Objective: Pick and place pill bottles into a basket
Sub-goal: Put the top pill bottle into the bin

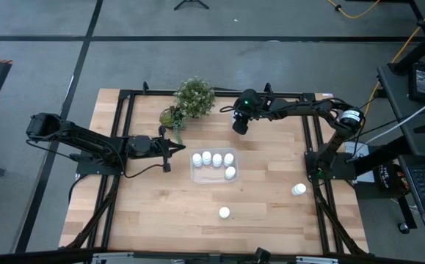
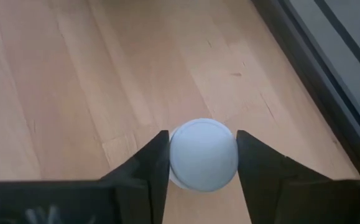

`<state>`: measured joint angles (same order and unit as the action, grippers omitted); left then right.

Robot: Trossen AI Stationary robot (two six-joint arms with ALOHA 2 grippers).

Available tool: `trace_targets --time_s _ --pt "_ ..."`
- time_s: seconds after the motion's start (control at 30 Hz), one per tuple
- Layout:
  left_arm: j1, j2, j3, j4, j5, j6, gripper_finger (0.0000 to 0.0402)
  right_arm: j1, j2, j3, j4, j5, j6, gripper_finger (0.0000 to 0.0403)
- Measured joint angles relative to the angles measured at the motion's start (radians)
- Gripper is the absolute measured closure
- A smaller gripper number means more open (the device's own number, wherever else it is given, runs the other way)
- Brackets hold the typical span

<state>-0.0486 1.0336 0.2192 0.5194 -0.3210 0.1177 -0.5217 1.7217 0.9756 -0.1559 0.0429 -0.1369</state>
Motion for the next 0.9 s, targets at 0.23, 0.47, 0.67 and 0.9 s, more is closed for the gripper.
trace_targets --time_s 0.23,0.47,0.67,0.9 --pt "0.0 0.0 0.0 0.0 0.0 0.004 0.0397 0.002 -0.055 -0.007 -0.061 -0.006 -0.004 0.0256" --pt "0.0 -0.001 0.0 0.001 0.0 0.016 0.0399 0.02 -0.19 -0.006 -0.152 -0.004 -0.003 0.0256" --pt "0.018 -0.033 0.0 -0.004 0.022 0.004 0.04 0.095 -0.305 -0.005 -0.148 -0.004 0.0 0.0256" --pt "0.062 -0.079 0.0 -0.011 0.256 0.065 0.04 0.258 -0.371 -0.005 -0.153 -0.004 0.012 0.0256"
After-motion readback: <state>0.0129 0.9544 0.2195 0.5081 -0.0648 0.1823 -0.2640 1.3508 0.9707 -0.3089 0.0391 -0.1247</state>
